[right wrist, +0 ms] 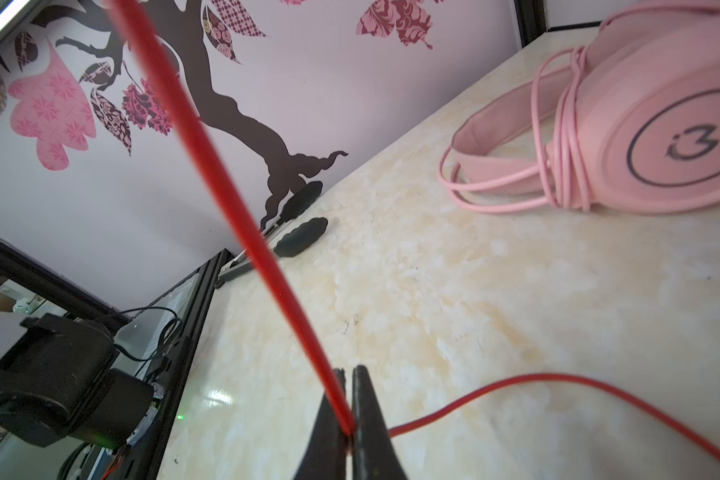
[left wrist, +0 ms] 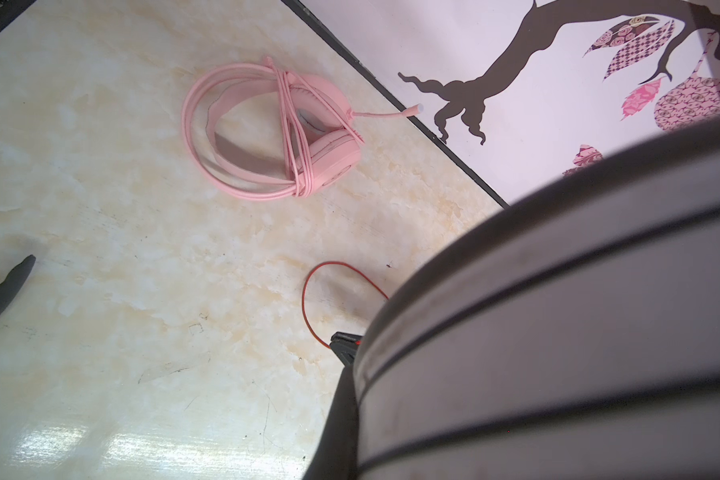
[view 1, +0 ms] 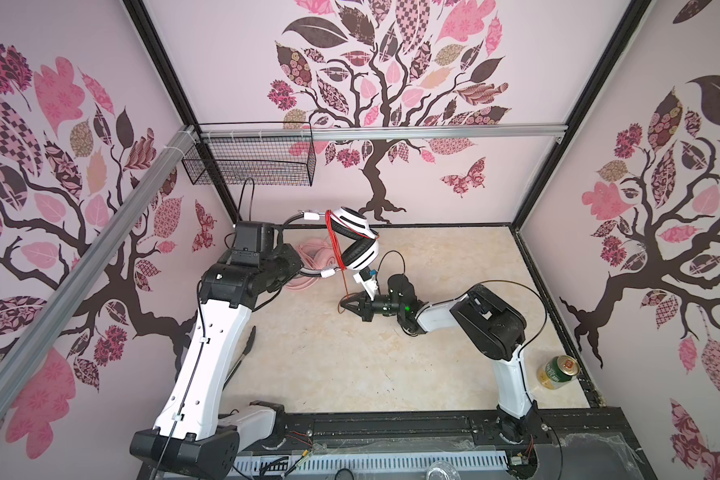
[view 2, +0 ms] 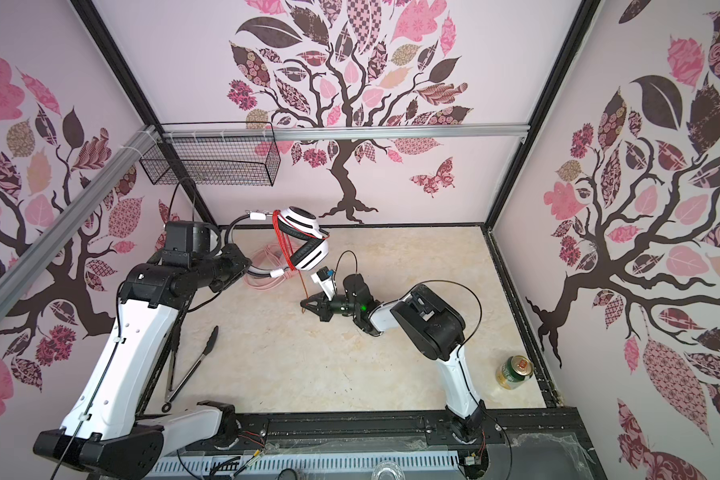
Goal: Wrap the headphones
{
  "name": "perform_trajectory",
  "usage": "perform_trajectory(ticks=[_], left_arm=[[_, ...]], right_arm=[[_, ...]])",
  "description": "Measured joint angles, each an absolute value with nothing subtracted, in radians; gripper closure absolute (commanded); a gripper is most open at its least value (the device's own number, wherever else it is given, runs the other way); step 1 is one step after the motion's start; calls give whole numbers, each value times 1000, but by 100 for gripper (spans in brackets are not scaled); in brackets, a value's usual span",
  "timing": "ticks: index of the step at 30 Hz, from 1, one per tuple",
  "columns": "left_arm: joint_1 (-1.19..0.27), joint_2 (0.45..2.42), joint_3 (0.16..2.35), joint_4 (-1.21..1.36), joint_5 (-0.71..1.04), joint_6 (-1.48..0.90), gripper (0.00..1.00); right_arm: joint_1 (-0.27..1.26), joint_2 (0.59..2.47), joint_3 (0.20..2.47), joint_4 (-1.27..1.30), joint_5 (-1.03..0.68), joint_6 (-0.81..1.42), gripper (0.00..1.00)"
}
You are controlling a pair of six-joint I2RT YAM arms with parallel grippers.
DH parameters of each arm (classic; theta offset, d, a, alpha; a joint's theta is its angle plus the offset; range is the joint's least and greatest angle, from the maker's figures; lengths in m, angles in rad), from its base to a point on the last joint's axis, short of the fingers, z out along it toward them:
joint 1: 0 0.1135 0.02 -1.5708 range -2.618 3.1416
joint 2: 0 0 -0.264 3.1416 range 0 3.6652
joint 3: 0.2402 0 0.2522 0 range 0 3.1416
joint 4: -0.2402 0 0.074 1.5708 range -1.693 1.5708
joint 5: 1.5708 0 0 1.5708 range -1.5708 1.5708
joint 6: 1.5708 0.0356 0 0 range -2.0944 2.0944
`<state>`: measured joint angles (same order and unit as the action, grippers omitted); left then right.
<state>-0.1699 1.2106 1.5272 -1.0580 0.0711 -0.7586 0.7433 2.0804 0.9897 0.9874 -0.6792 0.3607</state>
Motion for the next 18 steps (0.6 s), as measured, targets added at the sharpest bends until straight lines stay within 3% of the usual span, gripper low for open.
perform_trajectory(ticks=[7,13,18], left_arm=[[-170,1214,1505,-1094,49,-756,100],[-173,1220,1484,-1079,22,-767,100],[-241,1226,1480,-1090,-109,-786,100]], right_arm=[[832,1817,788,768,-529,275,100],[1008,1555,800,401,-300,148,100],[1078,1430,875,112,-129,104,100]])
